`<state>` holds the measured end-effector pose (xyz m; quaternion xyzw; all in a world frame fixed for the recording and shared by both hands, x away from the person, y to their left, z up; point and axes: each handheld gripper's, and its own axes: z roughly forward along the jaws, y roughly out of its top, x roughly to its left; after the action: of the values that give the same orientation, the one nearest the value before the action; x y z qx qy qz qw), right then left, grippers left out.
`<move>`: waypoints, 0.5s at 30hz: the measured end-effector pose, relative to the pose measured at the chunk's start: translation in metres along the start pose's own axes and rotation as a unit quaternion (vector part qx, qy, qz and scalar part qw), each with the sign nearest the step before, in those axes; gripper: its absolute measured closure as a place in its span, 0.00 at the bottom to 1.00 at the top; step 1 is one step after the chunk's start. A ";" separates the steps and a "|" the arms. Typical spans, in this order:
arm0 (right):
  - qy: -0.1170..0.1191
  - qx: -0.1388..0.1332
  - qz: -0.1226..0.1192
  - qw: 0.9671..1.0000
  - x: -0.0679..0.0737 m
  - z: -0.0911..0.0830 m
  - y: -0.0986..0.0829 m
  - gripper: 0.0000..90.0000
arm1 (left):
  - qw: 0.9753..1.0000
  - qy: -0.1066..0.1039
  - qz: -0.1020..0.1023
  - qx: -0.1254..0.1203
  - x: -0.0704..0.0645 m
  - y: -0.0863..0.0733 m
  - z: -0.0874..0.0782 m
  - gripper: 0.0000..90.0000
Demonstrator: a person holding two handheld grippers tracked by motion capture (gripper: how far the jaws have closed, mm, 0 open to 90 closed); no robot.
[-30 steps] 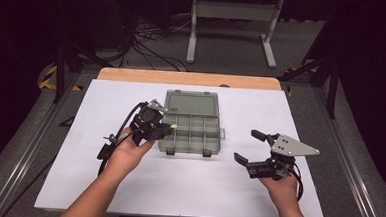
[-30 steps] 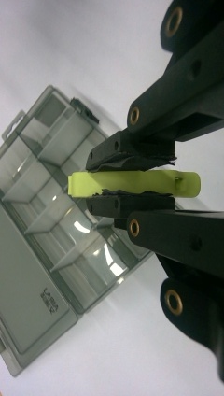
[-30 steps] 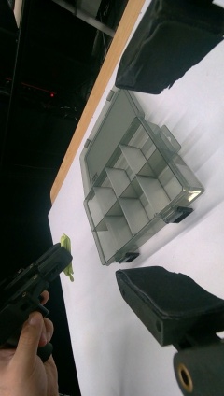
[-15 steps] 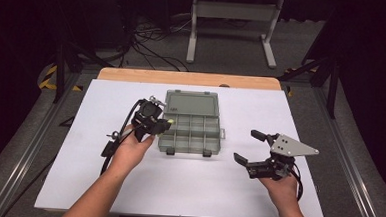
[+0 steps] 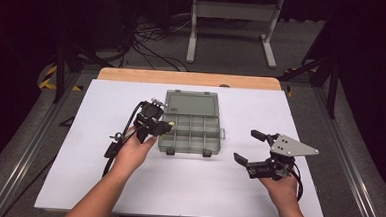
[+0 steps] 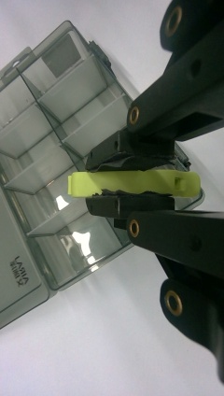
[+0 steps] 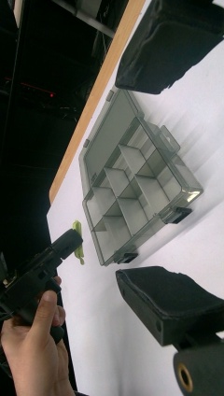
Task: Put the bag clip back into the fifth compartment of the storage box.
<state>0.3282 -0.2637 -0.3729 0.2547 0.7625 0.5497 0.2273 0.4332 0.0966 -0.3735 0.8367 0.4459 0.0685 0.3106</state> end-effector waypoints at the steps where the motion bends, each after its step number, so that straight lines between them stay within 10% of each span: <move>1: -0.001 0.001 0.000 1.000 0.000 0.000 0.000 0.09 | 1.000 -0.001 -0.002 0.000 0.000 0.000 0.001 0.86; 15: -0.001 0.000 -0.001 1.000 0.000 0.000 0.000 0.09 | 0.999 0.002 -0.031 0.017 0.003 -0.002 0.011 0.86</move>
<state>0.3285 -0.2641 -0.3728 0.2538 0.7626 0.5494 0.2286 0.4376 0.0946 -0.3841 0.8274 0.4736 0.0524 0.2972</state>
